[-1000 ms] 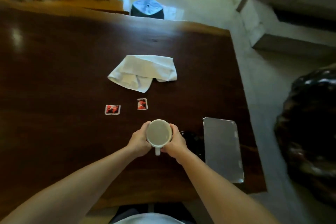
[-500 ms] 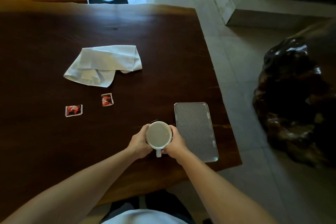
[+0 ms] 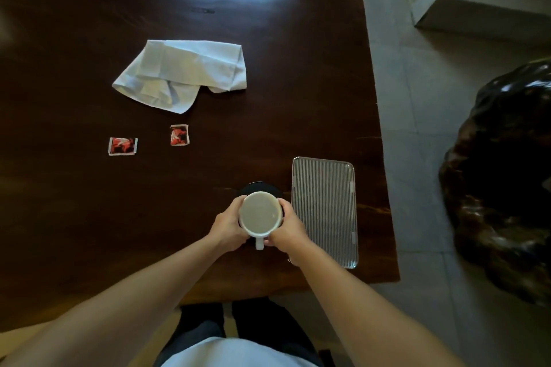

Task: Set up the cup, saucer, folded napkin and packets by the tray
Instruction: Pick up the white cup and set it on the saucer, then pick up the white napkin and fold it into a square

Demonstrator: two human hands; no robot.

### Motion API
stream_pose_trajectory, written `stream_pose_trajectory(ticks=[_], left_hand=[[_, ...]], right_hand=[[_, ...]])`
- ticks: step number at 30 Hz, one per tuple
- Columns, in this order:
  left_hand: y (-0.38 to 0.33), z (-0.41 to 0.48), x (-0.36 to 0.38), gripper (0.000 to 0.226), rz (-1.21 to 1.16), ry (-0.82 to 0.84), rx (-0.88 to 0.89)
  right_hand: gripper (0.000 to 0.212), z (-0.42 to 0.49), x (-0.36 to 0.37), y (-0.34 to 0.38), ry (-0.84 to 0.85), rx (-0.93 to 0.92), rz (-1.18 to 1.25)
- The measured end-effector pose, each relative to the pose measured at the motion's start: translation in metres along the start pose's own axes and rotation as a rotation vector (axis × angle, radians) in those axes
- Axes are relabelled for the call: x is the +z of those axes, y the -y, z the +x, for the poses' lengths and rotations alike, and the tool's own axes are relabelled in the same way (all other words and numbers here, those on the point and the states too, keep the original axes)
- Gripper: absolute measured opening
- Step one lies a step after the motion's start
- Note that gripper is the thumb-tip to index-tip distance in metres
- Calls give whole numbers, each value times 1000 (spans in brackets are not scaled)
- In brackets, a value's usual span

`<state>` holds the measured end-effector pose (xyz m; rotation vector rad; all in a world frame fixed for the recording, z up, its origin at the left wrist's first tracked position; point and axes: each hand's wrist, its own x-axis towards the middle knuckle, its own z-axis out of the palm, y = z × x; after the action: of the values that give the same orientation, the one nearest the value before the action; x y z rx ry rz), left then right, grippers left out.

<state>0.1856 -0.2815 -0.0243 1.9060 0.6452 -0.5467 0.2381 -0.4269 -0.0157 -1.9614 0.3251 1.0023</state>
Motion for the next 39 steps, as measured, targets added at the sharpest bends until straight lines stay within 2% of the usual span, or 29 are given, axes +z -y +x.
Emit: stream_pose_trajectory(ticks=[13, 20, 24, 28, 34, 36, 39], left_hand=[[9, 11, 9, 87, 8, -71, -28], [6, 15, 5, 97, 37, -20, -123], [4, 13, -2, 94, 63, 4, -185], [-5, 5, -16, 73, 174, -6, -166], [-30, -13, -54, 17, 263, -89, -67], [-39, -19, -67, 11, 288, -117, -44], [-52, -26, -85, 16, 346, -170, -2]], right_hand=[[66, 11, -5, -6, 78, -18, 30], [92, 10, -11, -2, 91, 55, -16], [93, 11, -13, 4, 30, 67, -171], [80, 8, -19, 19, -46, 23, -374], [37, 3, -25, 56, -121, -133, -622], [28, 1, -23, 70, -119, -176, -650], [24, -2, -19, 88, -104, -235, -658]])
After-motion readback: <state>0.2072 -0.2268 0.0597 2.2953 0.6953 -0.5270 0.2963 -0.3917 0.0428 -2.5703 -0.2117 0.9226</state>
